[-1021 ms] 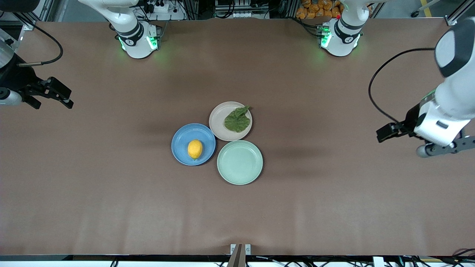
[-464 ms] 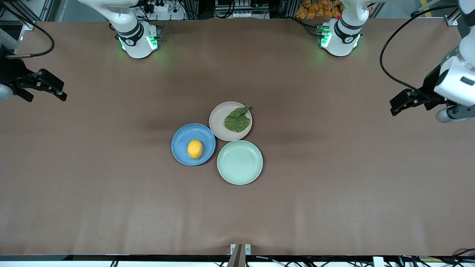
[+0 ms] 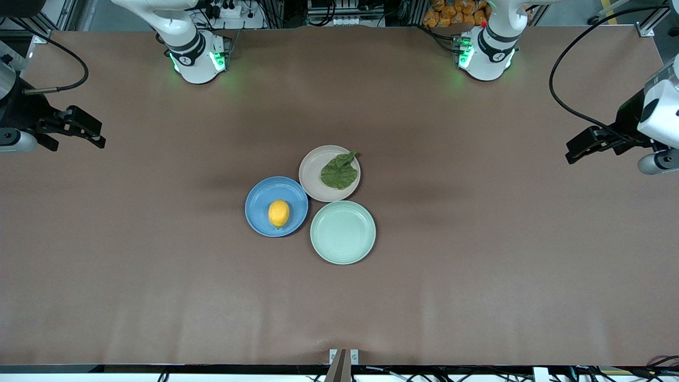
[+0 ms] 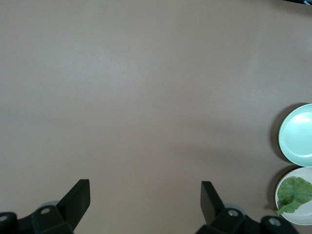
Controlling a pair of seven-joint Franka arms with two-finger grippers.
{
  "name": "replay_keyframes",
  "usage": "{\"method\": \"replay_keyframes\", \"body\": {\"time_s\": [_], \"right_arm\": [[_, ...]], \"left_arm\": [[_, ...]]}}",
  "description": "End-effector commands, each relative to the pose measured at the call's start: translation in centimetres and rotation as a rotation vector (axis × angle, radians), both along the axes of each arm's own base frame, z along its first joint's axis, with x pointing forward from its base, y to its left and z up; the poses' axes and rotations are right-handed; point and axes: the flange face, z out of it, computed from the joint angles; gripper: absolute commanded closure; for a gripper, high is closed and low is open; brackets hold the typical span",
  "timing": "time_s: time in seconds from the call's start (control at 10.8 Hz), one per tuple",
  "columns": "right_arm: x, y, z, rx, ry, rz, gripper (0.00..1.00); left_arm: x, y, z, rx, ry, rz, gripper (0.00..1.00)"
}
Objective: Place lemon and lettuce in plates
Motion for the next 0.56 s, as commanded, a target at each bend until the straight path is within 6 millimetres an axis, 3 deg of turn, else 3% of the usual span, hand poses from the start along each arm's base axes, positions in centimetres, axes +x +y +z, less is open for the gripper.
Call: {"method": "replay_keyframes", "body": {"time_s": [0.0, 0.46], "right_arm": [[-0.19, 0.11, 0.24, -0.001, -0.003, 0.014, 0.00], [-0.44, 0.05, 0.35, 0.000, -0.008, 0.018, 0.00]], "left_arm": [[-0.42, 0.08, 0.36, -0.015, 0.000, -0.017, 0.00], [-0.38, 0.00, 0.34, -0.013, 0.000, -0.017, 0.00]]}}
